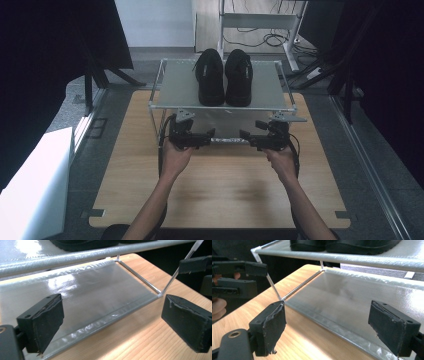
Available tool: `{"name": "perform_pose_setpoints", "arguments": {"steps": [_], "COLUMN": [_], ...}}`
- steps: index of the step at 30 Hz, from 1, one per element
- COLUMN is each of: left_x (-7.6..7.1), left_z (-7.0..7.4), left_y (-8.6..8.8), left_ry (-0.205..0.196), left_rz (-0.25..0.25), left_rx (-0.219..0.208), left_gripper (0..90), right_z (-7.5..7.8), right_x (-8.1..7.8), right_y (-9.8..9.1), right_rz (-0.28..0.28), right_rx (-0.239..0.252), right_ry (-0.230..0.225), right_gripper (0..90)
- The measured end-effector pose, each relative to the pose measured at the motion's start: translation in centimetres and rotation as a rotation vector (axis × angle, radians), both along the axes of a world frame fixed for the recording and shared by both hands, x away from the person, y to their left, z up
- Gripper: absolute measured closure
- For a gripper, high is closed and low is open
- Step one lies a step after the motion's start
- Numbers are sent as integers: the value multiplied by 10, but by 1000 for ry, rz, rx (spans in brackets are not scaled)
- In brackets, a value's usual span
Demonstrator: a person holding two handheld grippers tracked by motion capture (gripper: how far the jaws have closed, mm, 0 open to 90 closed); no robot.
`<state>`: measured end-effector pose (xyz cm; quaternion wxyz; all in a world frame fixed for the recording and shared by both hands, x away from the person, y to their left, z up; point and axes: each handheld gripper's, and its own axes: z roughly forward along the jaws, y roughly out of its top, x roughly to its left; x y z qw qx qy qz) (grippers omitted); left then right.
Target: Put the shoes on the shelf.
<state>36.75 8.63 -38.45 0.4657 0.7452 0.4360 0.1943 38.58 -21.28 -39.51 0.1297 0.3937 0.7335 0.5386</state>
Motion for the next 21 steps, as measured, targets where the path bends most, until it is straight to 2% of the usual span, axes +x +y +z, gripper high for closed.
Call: {"name": "perform_pose_setpoints", "arguments": {"steps": [5, 9, 16, 21], "left_x": [-10, -16, -27, -40], "left_z": [-2, -5, -8, -6], "left_y": [4, 9, 19, 28], "left_ry": [-16, -4, 7, 3], "left_rz": [-3, -13, -12, -15], "left_rx": [42, 37, 27, 46], "left_gripper": [22, 12, 0, 0], "right_z": [1, 0, -5, -6], "right_x": [-8, -14, -28, -36], "right_y": [-3, -7, -17, -25], "right_rz": [27, 42, 48, 46], "right_rx": [-26, -30, -81, -111], "right_ry": [-8, -3, -6, -14], "right_gripper": [134, 119, 81, 65]}}
